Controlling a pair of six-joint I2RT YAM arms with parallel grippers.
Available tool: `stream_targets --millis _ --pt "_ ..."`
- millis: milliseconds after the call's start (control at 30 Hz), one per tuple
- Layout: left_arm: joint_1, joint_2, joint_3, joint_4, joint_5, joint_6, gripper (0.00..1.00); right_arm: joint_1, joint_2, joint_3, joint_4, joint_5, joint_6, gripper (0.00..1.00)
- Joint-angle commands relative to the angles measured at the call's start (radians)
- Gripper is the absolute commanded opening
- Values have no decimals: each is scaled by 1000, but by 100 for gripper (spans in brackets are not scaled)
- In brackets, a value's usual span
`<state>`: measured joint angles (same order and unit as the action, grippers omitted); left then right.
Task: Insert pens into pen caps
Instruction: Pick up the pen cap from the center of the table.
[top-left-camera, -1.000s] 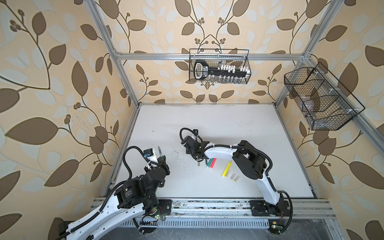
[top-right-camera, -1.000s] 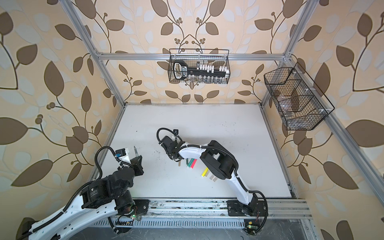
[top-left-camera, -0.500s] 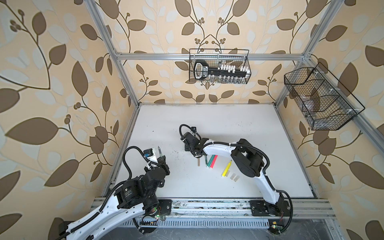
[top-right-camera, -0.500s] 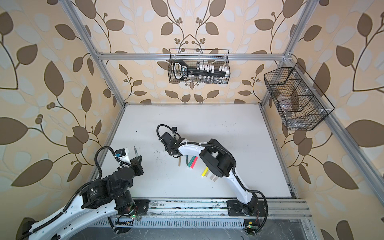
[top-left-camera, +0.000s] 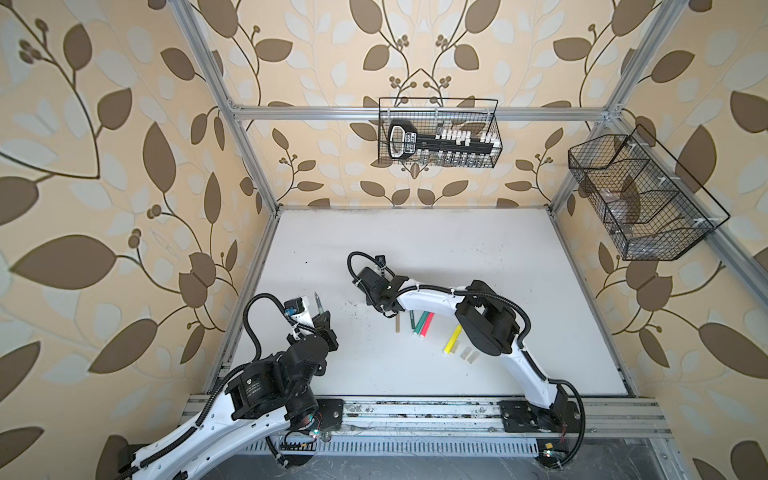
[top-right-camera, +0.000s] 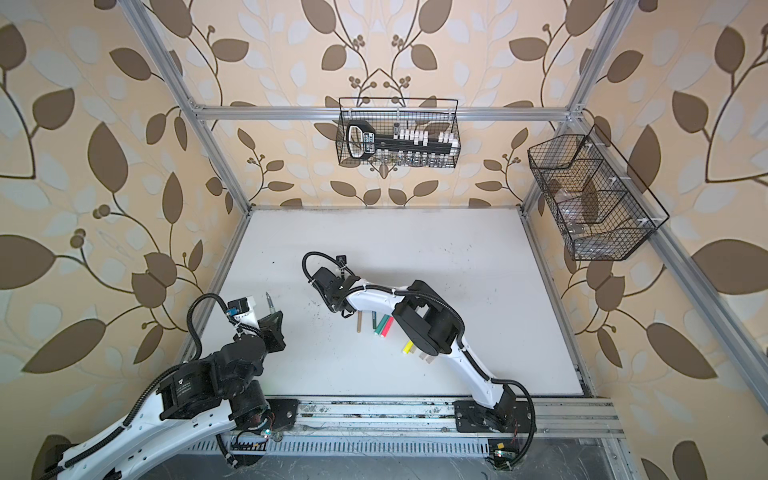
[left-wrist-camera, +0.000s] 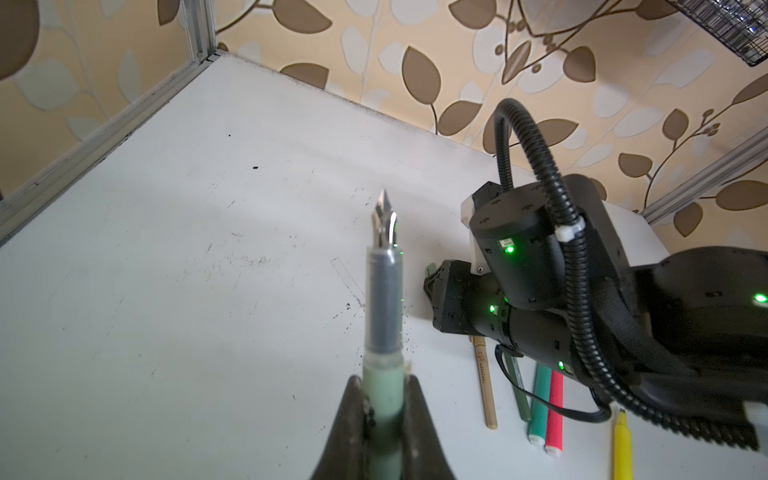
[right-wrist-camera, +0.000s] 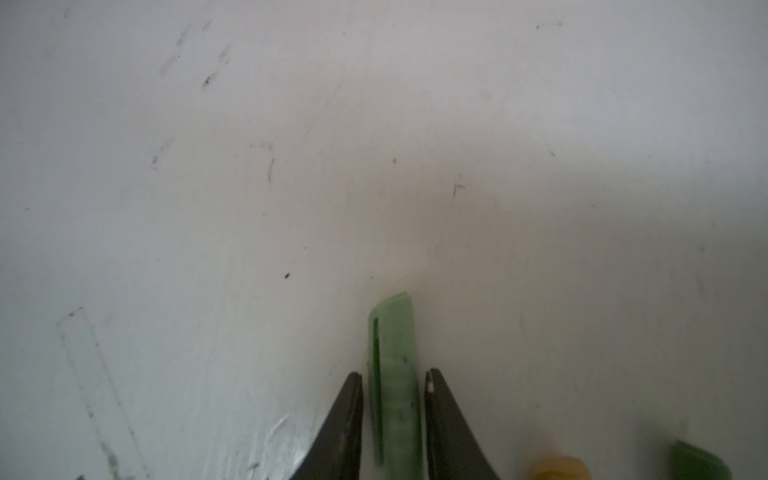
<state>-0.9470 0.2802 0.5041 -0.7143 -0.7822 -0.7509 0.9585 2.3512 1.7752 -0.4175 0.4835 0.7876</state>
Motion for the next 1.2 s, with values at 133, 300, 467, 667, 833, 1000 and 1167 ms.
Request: stream_targets --millis 133,300,467,667,833,1000,1167 --pt "11 -15 9 -10 -8 1 0 1 66 -42 -82 -61 7 14" --pt "11 -6 7 12 17 16 0 -10 51 -114 -7 -120 22 4" --pt "11 65 -7 157 198 107 0 -21 -15 -244 150 -208 55 0" --pt "11 266 -11 274 356 85 0 -38 -111 -379 323 -292 112 0" --pt "11 360 -52 321 341 7 0 -50 -170 -432 414 -326 152 0" --pt "11 360 -119 371 337 -43 0 -53 -211 -443 445 -321 166 0" --pt "23 370 -154 380 343 -77 0 -53 -254 -451 450 -305 169 0"
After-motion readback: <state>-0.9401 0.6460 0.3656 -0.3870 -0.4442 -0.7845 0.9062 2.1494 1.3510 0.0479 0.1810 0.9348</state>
